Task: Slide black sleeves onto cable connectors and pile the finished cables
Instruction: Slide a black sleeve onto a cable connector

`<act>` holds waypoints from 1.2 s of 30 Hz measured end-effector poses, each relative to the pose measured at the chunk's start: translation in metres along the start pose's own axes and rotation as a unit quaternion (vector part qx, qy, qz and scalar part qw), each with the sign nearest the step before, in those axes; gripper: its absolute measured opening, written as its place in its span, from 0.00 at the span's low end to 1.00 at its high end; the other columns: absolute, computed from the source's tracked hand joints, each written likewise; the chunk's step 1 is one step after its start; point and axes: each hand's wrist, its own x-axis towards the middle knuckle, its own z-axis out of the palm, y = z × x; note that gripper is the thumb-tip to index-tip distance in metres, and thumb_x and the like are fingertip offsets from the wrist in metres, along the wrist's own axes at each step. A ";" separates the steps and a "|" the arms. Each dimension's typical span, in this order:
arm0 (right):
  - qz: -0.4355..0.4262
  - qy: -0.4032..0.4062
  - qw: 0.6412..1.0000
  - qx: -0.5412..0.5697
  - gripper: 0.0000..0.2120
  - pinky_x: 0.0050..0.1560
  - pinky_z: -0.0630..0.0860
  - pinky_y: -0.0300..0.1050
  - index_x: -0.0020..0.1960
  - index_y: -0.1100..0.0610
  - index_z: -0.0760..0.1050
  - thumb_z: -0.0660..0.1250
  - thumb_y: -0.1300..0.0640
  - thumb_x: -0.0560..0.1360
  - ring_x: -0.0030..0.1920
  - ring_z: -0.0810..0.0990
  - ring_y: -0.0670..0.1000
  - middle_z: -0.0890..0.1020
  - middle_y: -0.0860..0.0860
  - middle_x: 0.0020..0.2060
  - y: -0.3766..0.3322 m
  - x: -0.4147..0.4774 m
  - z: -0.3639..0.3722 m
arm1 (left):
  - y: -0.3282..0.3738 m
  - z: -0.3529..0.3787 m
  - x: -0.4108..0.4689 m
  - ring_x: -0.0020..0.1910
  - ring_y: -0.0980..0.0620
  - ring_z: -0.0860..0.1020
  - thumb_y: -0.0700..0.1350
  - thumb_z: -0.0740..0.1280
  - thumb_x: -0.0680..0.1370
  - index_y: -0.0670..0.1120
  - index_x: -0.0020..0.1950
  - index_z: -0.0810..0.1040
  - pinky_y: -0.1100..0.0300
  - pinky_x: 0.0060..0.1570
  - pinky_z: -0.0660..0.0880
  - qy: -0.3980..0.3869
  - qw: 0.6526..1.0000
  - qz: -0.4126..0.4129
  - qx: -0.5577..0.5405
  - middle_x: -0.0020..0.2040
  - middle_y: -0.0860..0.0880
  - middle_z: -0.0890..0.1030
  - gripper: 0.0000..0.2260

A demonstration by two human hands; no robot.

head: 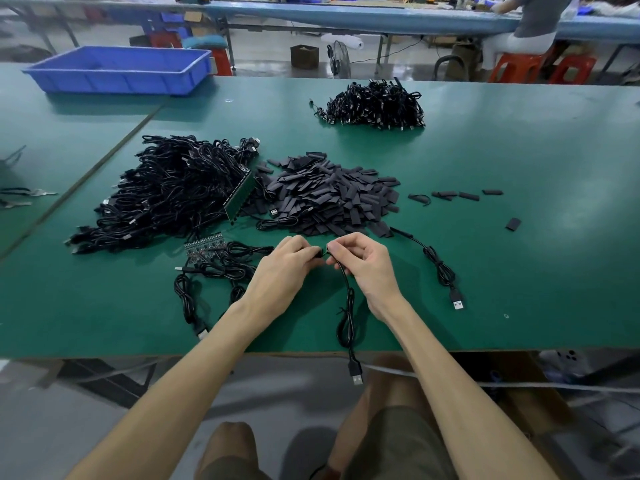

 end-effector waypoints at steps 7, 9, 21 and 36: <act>0.001 0.000 1.000 -0.011 0.04 0.40 0.76 0.35 0.47 0.54 0.83 0.74 0.54 0.78 0.38 0.82 0.45 0.87 0.52 0.37 0.004 0.000 -0.002 | -0.003 0.002 -0.002 0.50 0.44 0.79 0.37 0.69 0.80 0.38 0.61 0.83 0.50 0.51 0.78 0.011 0.999 0.005 -0.040 0.51 0.44 0.81 0.11; 0.001 0.000 1.000 -0.012 0.04 0.40 0.77 0.34 0.47 0.54 0.83 0.74 0.54 0.78 0.38 0.82 0.45 0.87 0.52 0.38 0.005 -0.001 -0.002 | -0.003 0.003 -0.002 0.49 0.45 0.79 0.38 0.70 0.80 0.39 0.61 0.83 0.52 0.50 0.78 0.014 0.999 0.009 -0.038 0.51 0.45 0.81 0.10; -0.002 0.011 1.000 -0.026 0.05 0.39 0.76 0.36 0.48 0.56 0.83 0.73 0.55 0.79 0.38 0.82 0.45 0.87 0.52 0.37 0.009 -0.001 0.002 | 0.003 0.002 -0.007 0.54 0.46 0.78 0.46 0.69 0.81 0.41 0.58 0.83 0.44 0.38 0.80 0.038 0.999 0.000 0.014 0.51 0.46 0.80 0.11; -0.007 0.044 0.991 -0.124 0.03 0.47 0.81 0.47 0.46 0.56 0.81 0.73 0.58 0.77 0.39 0.82 0.46 0.86 0.51 0.37 0.004 -0.001 0.008 | 0.003 0.000 -0.006 0.55 0.46 0.76 0.44 0.68 0.82 0.41 0.58 0.82 0.49 0.37 0.79 0.035 0.999 0.013 0.032 0.52 0.46 0.80 0.09</act>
